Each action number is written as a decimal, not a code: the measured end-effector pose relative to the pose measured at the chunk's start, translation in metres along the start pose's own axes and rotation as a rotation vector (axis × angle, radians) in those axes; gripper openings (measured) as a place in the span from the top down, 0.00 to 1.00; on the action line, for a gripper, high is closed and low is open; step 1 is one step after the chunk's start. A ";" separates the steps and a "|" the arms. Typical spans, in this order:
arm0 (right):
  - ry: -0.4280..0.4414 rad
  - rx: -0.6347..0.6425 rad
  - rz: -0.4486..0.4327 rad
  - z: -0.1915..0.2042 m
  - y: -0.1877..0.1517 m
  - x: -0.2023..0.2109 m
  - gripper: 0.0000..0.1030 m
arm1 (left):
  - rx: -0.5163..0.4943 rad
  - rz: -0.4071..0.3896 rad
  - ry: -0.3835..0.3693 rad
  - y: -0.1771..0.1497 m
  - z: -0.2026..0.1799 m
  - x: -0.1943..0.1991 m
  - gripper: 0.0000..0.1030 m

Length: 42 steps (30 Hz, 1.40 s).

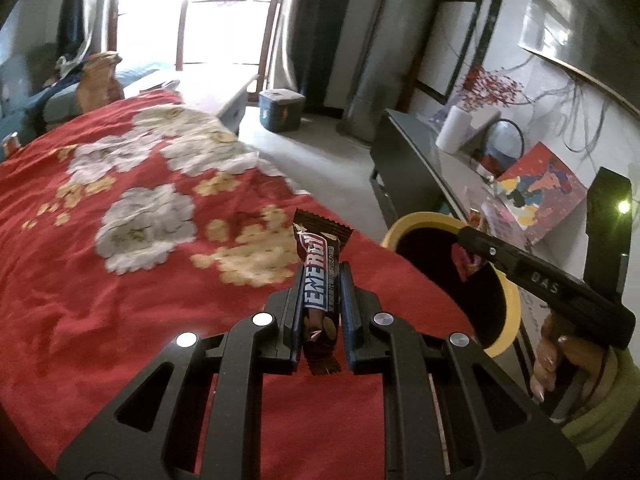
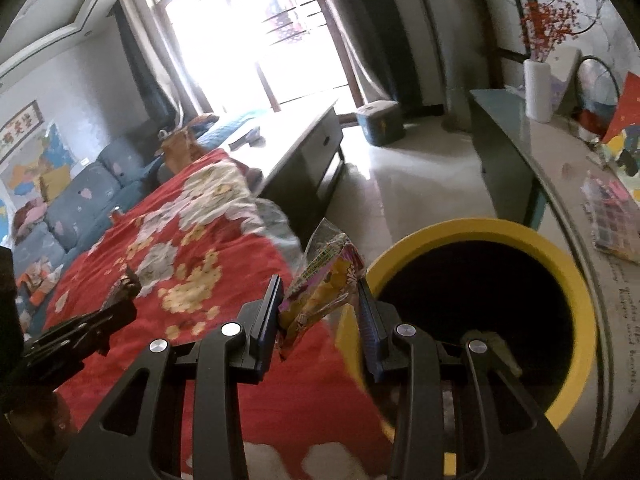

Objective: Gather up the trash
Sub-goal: 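Carry the chocolate bar and clear snack bag with both tools over the bin, then open the left tool to drop the chocolate bar while the right tool drops the snack bag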

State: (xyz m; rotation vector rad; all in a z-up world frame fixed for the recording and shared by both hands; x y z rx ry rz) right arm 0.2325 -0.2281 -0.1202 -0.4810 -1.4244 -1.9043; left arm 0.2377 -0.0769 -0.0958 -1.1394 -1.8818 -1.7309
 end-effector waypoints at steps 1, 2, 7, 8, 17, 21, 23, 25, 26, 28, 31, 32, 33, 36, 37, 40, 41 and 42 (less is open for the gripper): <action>-0.007 -0.006 -0.005 -0.005 0.001 0.002 0.67 | -0.006 0.001 -0.004 0.000 -0.004 -0.002 0.90; -0.009 -0.013 -0.008 -0.009 0.001 0.003 0.67 | -0.010 0.003 -0.010 0.000 -0.008 -0.003 0.90; -0.028 -0.044 -0.017 -0.030 0.002 0.007 0.67 | -0.036 0.015 -0.038 0.003 -0.032 -0.015 0.90; -0.033 -0.051 -0.017 -0.035 0.002 0.007 0.67 | -0.042 0.018 -0.042 0.004 -0.036 -0.016 0.90; -0.085 -0.101 -0.022 -0.080 0.002 0.012 0.66 | -0.102 0.038 -0.075 0.007 -0.077 -0.034 0.90; -0.101 -0.116 -0.023 -0.096 0.000 0.014 0.66 | -0.121 0.051 -0.083 0.007 -0.090 -0.042 0.90; -0.104 -0.126 -0.017 -0.105 -0.001 0.014 0.66 | -0.132 0.057 -0.087 0.007 -0.097 -0.047 0.90; -0.104 -0.133 -0.009 -0.112 -0.002 0.014 0.65 | -0.142 0.061 -0.089 0.007 -0.103 -0.051 0.90; -0.103 -0.134 -0.005 -0.116 -0.003 0.013 0.65 | -0.146 0.064 -0.090 0.007 -0.106 -0.054 0.90; -0.101 -0.138 0.002 -0.122 -0.004 0.013 0.64 | -0.153 0.073 -0.095 0.006 -0.110 -0.058 0.90; -0.095 -0.142 0.017 -0.130 -0.007 0.012 0.63 | -0.170 0.084 -0.096 0.005 -0.120 -0.064 0.90; -0.091 -0.142 0.024 -0.132 -0.008 0.011 0.62 | -0.174 0.087 -0.096 0.005 -0.122 -0.066 0.90; -0.090 -0.141 0.030 -0.133 -0.009 0.010 0.62 | -0.179 0.092 -0.097 0.004 -0.125 -0.069 0.90; -0.080 -0.153 0.042 -0.140 -0.013 0.010 0.60 | -0.183 0.104 -0.104 0.004 -0.132 -0.076 0.89; -0.072 -0.159 0.047 -0.142 -0.014 0.010 0.59 | -0.183 0.110 -0.109 0.003 -0.134 -0.079 0.89; -0.066 -0.169 0.051 -0.149 -0.016 0.011 0.55 | -0.194 0.120 -0.111 0.003 -0.140 -0.086 0.89; -0.066 -0.170 0.052 -0.149 -0.018 0.011 0.54 | -0.198 0.123 -0.111 0.003 -0.142 -0.088 0.89; -0.062 -0.171 0.054 -0.150 -0.019 0.012 0.52 | -0.200 0.128 -0.113 0.003 -0.144 -0.091 0.89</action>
Point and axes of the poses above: each gripper's, at about its wrist camera, not at the fingertips, and x roughly against the way its jaws point, z to its left, y to its top, the point moved 7 cm from there along -x, roughly the way its jaws point, and after that the axes turned 4 degrees about z, right-handed, at the moved point
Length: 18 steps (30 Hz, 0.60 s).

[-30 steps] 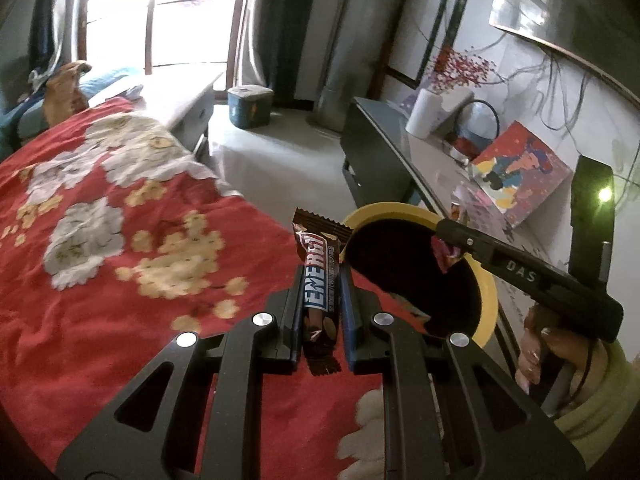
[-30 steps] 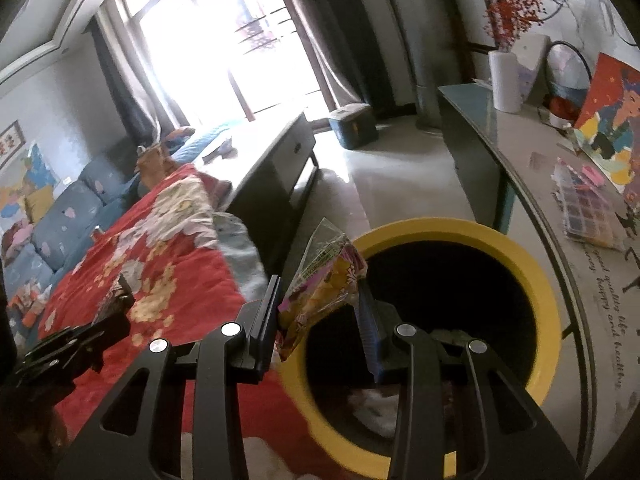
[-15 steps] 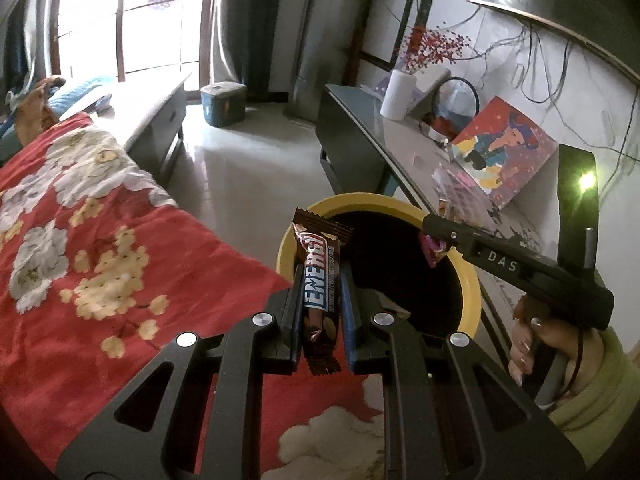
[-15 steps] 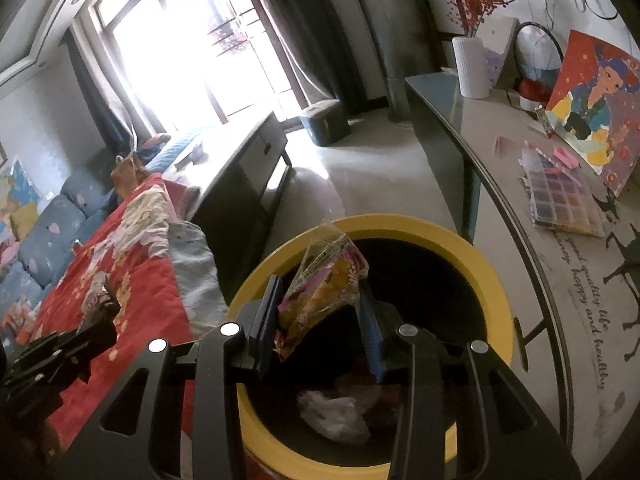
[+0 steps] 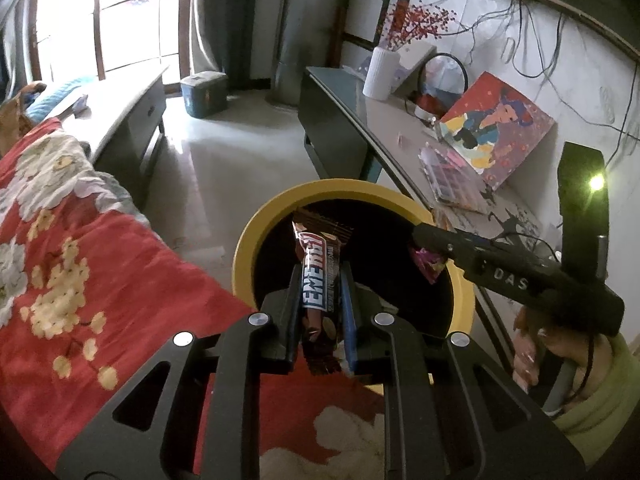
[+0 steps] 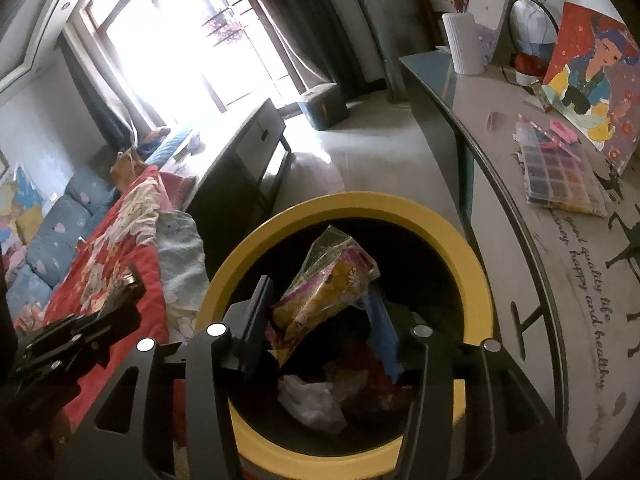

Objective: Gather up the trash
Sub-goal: 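Open the left tool to drop the chocolate bar while the right tool drops the snack bag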

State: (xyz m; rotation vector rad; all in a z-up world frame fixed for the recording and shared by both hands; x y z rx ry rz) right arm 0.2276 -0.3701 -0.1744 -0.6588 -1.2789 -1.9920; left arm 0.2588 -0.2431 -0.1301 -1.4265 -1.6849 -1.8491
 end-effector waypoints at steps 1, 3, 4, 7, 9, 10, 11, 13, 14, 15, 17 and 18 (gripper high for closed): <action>0.003 -0.003 0.003 -0.002 -0.001 0.000 0.52 | 0.001 0.003 -0.005 0.000 -0.001 -0.002 0.89; 0.006 -0.006 0.006 -0.005 -0.002 0.002 0.50 | 0.001 0.006 -0.006 0.002 -0.003 -0.005 0.89; 0.011 -0.008 0.007 -0.006 -0.002 0.003 0.50 | 0.000 0.008 -0.006 0.002 -0.003 -0.005 0.89; 0.016 -0.005 0.001 -0.008 -0.002 0.006 0.43 | 0.004 0.014 -0.013 0.002 -0.004 -0.008 0.82; 0.011 -0.007 -0.005 -0.009 -0.002 0.009 0.39 | 0.014 0.010 -0.015 0.004 -0.004 -0.008 0.69; 0.008 -0.009 -0.008 -0.010 -0.001 0.010 0.38 | 0.017 0.007 -0.015 0.004 -0.004 -0.007 0.62; 0.002 -0.009 -0.008 -0.011 -0.001 0.011 0.35 | 0.021 0.004 -0.016 0.003 -0.003 -0.006 0.60; -0.007 -0.006 -0.016 -0.012 -0.001 0.015 0.33 | 0.025 -0.001 -0.014 0.003 -0.002 -0.003 0.49; -0.011 -0.002 -0.020 -0.012 -0.001 0.018 0.31 | 0.029 -0.008 -0.014 0.004 -0.001 0.000 0.46; -0.016 0.001 -0.023 -0.012 -0.001 0.020 0.27 | 0.035 -0.013 -0.014 0.004 0.000 0.003 0.42; -0.025 0.008 -0.038 -0.010 -0.002 0.027 0.22 | 0.047 -0.028 -0.010 0.004 0.004 0.010 0.33; -0.030 0.015 -0.046 -0.008 -0.003 0.031 0.20 | 0.053 -0.034 -0.008 0.005 0.005 0.013 0.28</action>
Point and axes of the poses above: each gripper's, at about its wrist camera, not at the fingertips, and x roughly against the way its jaws point, z to its left, y to its top, the point moved 7 cm from there along -x, roughly the way its jaws point, and after that the axes turned 4 degrees about z, right-handed, at the moved point
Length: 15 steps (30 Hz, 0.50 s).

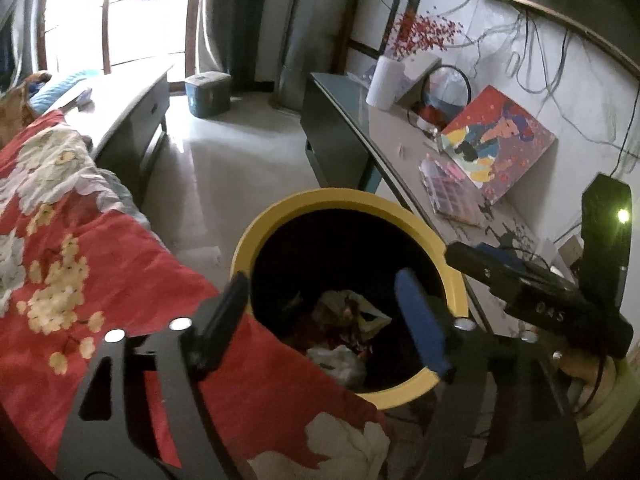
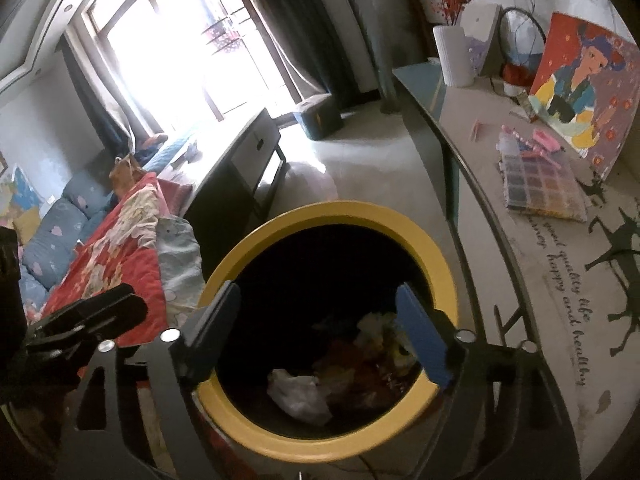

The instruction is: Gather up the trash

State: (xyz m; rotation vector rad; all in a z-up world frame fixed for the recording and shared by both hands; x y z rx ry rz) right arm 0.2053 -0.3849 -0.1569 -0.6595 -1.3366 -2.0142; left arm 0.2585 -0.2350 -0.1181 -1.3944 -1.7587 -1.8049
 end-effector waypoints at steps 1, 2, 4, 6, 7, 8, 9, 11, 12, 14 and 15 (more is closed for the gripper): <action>-0.003 0.007 -0.006 0.002 0.000 0.003 0.19 | 0.007 -0.009 0.004 0.000 0.002 0.005 0.23; -0.006 0.014 -0.012 0.004 -0.001 0.006 0.18 | 0.015 -0.018 0.007 0.000 0.005 0.010 0.22; -0.012 0.028 -0.028 0.010 -0.001 0.015 0.15 | 0.024 -0.032 0.022 -0.001 0.009 0.019 0.11; -0.018 0.041 -0.044 0.015 -0.003 0.022 0.13 | 0.035 -0.049 0.040 -0.002 0.014 0.029 0.11; -0.026 0.051 -0.055 0.018 -0.004 0.027 0.13 | 0.043 -0.055 0.043 -0.004 0.016 0.034 0.11; -0.030 0.060 -0.064 0.022 -0.004 0.031 0.12 | 0.050 -0.063 0.053 -0.005 0.019 0.040 0.11; -0.033 0.067 -0.071 0.025 -0.006 0.033 0.11 | 0.055 -0.073 0.068 -0.007 0.023 0.045 0.11; -0.032 0.086 -0.091 0.034 -0.008 0.042 0.10 | 0.063 -0.088 0.082 -0.010 0.027 0.054 0.11; -0.031 0.094 -0.096 0.038 -0.009 0.044 0.09 | 0.072 -0.098 0.086 -0.012 0.029 0.061 0.11; -0.025 0.115 -0.113 0.050 -0.012 0.052 0.06 | 0.084 -0.109 0.096 -0.018 0.034 0.072 0.11; -0.022 0.122 -0.120 0.055 -0.013 0.055 0.06 | 0.087 -0.112 0.100 -0.021 0.035 0.076 0.11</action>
Point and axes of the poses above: each gripper's, at about its wrist camera, not at the fingertips, and x roughly against the way its jaws point, z to its left, y to its top, the point moved 7 cm from there along -x, roughly the way its jaws point, and after that the axes turned 4 degrees about z, right-handed, at the moved point
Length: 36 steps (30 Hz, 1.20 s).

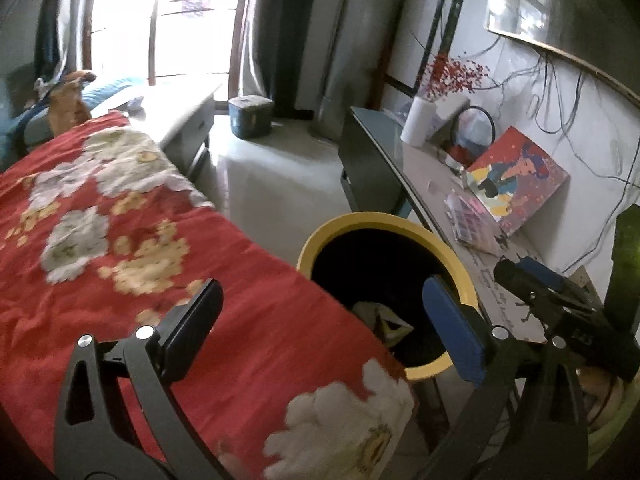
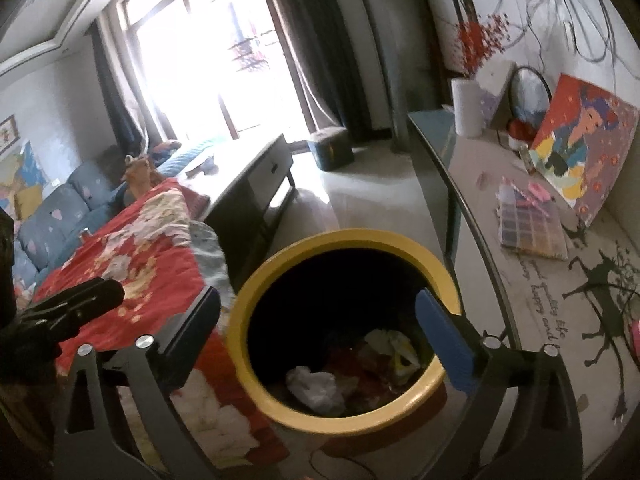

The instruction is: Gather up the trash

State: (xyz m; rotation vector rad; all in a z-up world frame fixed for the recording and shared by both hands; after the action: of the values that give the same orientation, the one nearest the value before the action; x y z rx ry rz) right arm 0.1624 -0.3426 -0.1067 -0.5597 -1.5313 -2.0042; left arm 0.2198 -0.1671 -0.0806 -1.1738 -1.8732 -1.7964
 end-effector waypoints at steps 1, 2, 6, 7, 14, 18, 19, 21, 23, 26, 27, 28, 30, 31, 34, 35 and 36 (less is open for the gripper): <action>0.004 0.009 -0.007 0.005 0.000 0.003 0.06 | 0.002 -0.002 0.004 -0.003 0.002 0.005 0.11; 0.012 0.022 -0.014 0.012 -0.001 0.006 0.06 | 0.004 -0.007 0.009 -0.005 0.004 0.008 0.11; 0.033 0.064 -0.034 0.037 -0.005 0.016 0.06 | 0.014 -0.034 0.032 -0.016 0.015 0.030 0.11; 0.035 0.077 -0.042 0.044 -0.006 0.019 0.06 | 0.018 -0.043 0.038 -0.020 0.019 0.036 0.11; 0.043 0.158 -0.129 0.078 -0.012 0.038 0.06 | 0.043 -0.126 0.130 -0.043 0.045 0.076 0.11; 0.034 0.185 -0.219 0.095 -0.017 0.053 0.06 | 0.078 -0.172 0.179 -0.055 0.060 0.094 0.11; 0.035 0.189 -0.243 0.099 -0.019 0.056 0.06 | 0.086 -0.185 0.187 -0.058 0.063 0.099 0.11; 0.043 0.199 -0.281 0.106 -0.023 0.062 0.06 | 0.095 -0.210 0.211 -0.064 0.067 0.107 0.11; 0.046 0.210 -0.310 0.112 -0.026 0.066 0.06 | 0.114 -0.233 0.232 -0.071 0.072 0.115 0.11; 0.054 0.211 -0.350 0.117 -0.029 0.075 0.06 | 0.129 -0.254 0.246 -0.077 0.076 0.124 0.11; 0.056 0.210 -0.357 0.119 -0.031 0.078 0.06 | 0.125 -0.261 0.250 -0.078 0.076 0.126 0.11; 0.059 0.212 -0.366 0.120 -0.031 0.080 0.06 | 0.122 -0.271 0.255 -0.078 0.076 0.129 0.11; 0.063 0.229 -0.381 0.124 -0.034 0.083 0.06 | 0.112 -0.295 0.264 -0.077 0.074 0.135 0.11; 0.061 0.238 -0.389 0.126 -0.034 0.085 0.06 | 0.107 -0.303 0.265 -0.078 0.074 0.137 0.11; 0.068 0.245 -0.396 0.131 -0.036 0.087 0.06 | 0.103 -0.322 0.263 -0.076 0.073 0.141 0.11; 0.063 0.246 -0.396 0.131 -0.036 0.087 0.06 | 0.103 -0.325 0.262 -0.077 0.073 0.142 0.11; 0.062 0.247 -0.398 0.131 -0.037 0.087 0.06 | 0.104 -0.328 0.263 -0.076 0.074 0.142 0.11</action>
State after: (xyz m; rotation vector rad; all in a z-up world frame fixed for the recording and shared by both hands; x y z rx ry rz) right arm 0.0719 -0.2243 -0.0449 -0.0956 -1.9325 -2.0421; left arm 0.0999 -0.0404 -0.0472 -0.5852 -2.0578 -1.8785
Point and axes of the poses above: each gripper's, at about its wrist camera, not at the fingertips, and x roughly against the way its jaws point, z to its left, y to its top, the point moved 7 cm from there along -x, roughly the way its jaws point, and after that the axes turned 4 degrees about z, right-handed, at the moved point
